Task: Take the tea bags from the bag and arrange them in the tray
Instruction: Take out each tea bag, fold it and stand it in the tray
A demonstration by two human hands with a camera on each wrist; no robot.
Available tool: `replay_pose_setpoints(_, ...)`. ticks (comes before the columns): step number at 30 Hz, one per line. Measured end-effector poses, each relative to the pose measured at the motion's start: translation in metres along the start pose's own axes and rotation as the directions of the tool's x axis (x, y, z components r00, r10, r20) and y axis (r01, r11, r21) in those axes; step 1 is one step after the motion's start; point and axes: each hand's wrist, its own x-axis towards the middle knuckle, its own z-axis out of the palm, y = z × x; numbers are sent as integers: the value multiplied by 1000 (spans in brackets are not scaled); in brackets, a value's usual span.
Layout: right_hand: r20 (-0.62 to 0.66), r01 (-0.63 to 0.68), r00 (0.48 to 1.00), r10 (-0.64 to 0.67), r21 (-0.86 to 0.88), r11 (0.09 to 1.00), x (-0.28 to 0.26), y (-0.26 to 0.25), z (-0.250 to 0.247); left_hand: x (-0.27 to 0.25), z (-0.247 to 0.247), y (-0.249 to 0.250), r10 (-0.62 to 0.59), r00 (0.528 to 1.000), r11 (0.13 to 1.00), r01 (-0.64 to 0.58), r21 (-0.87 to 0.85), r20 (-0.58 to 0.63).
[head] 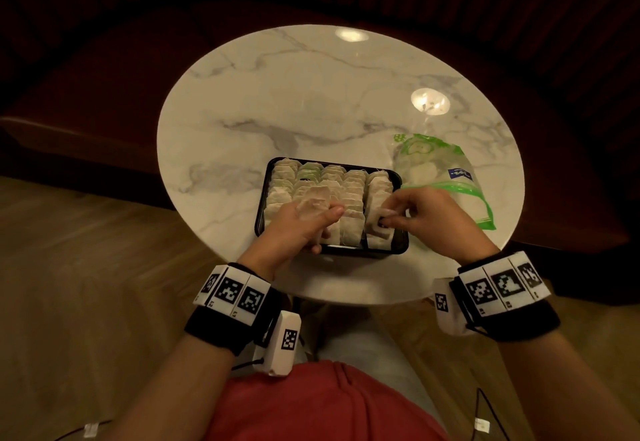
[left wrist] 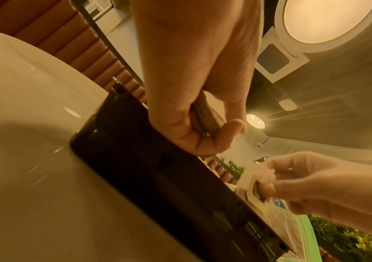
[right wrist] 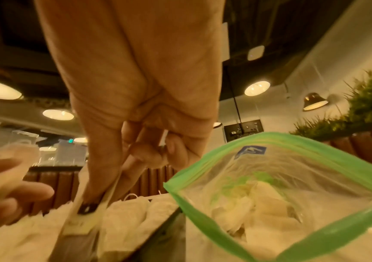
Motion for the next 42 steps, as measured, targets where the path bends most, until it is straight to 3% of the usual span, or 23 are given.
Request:
replay_pose_setpoints(3, 167, 19, 986, 10, -167, 986, 3, 6, 6, 1, 0, -1, -6, 1000, 1000, 6, -4, 4)
replay_pose_setpoints(5, 206, 7, 977, 51, -270, 963, 7, 10, 14, 2, 0, -2, -14, 1000, 1000, 14, 0, 6)
replay_pose_setpoints(9, 155, -18, 984, 87, -401, 916, 9, 12, 25, 2, 0, -2, -21, 1000, 1000, 21, -14, 22)
replay_pose_setpoints(15, 70, -23, 996, 55, -390, 920, 7, 5, 19, 3, -2, -4, -23, 999, 1000, 23, -10, 25)
replay_pose_setpoints(22, 164, 19, 984, 71, -490, 871, 11, -5, 19, 4, -3, -6, -24, 999, 1000, 25, -19, 30)
replay_pose_setpoints(30, 56, -26, 996, 71, -571, 820, 12, -4, 23, 6, -5, -7, -25, 999, 999, 26, -26, 37)
replay_pose_setpoints(42, 118, 56, 993, 32, -669, 742, 13, 6, 36, 7, -8, -8, -34, 999, 999, 35, -26, 41)
